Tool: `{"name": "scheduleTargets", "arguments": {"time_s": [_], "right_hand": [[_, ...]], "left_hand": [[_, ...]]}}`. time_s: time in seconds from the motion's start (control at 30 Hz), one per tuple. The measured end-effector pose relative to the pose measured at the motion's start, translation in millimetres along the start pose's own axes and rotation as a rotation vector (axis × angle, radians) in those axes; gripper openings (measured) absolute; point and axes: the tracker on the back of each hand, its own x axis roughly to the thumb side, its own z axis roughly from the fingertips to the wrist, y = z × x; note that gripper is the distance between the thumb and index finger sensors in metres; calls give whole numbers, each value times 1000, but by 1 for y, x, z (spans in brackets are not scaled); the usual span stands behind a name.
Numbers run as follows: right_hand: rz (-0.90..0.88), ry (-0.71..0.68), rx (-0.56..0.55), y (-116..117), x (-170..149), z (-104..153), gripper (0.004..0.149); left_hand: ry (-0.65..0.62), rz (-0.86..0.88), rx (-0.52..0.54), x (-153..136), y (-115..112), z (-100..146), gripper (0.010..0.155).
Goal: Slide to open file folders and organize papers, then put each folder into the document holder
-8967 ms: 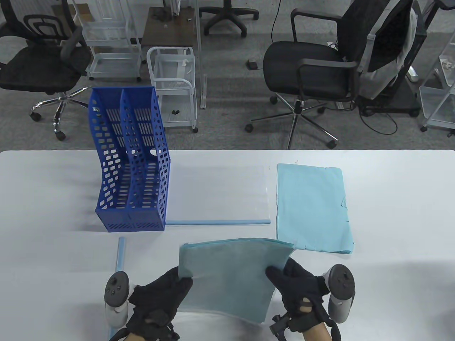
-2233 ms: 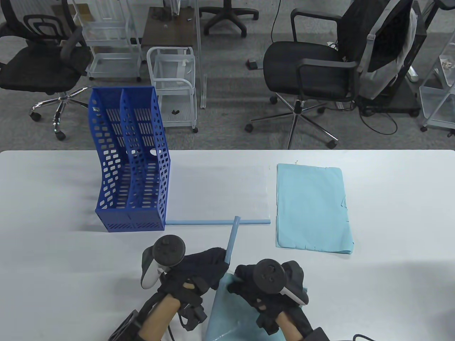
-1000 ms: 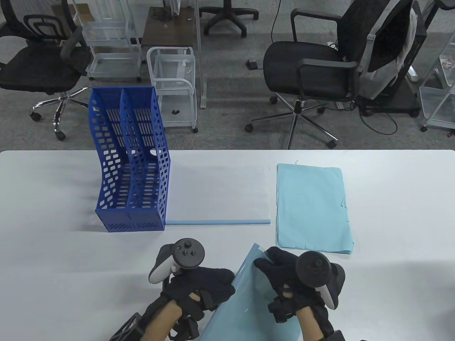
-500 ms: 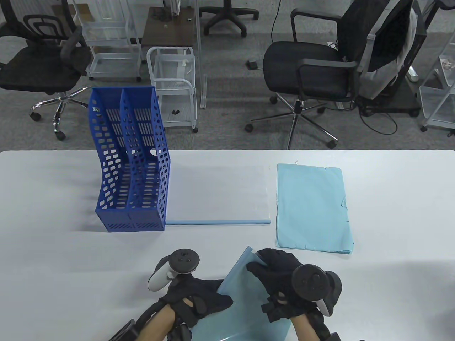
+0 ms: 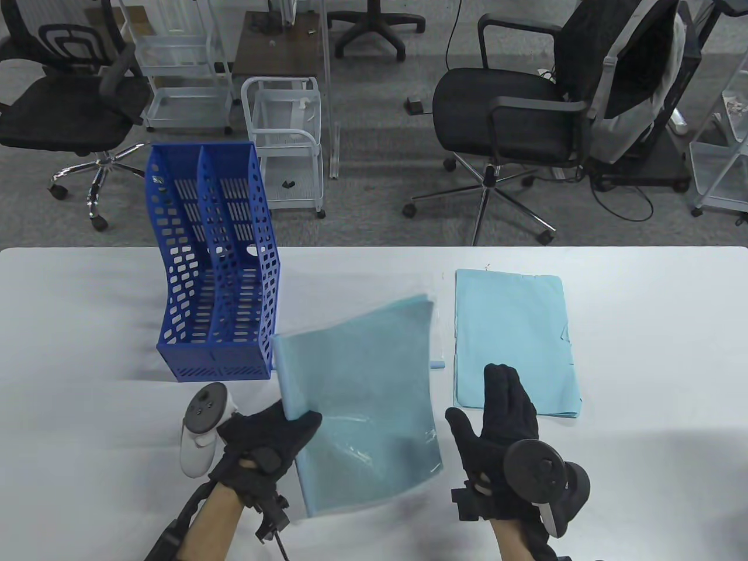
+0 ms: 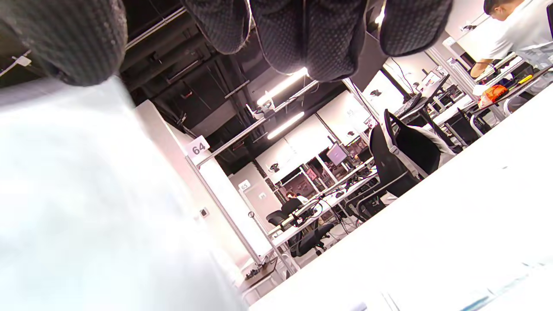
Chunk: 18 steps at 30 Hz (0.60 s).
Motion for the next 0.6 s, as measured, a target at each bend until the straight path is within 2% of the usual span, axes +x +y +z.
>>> {"name": "scheduleTargets", "arguments": {"time_s": [0.03,0.1,0.17,0.3,0.47,0.6], "right_hand": [[4,0,5,1,0,0,84],[12,-7,10,4,1,1,84],[19,-12,17,6,2,2,84],[35,-20,21,8,2,2,84],[37,-15,22,9,1,2,84],[44,-16,27,9,2,2,83]], "left_hand": [[-57,10,52,5,4,1,55],[-248,-36,267,26,20,9,55],[-383,-100,458,42,33,17,55],[-583,-197,773,67,62,32,55],[-688,-283,942,85,95,43,55],[-673,-294,989,84,115,42,55]]}}
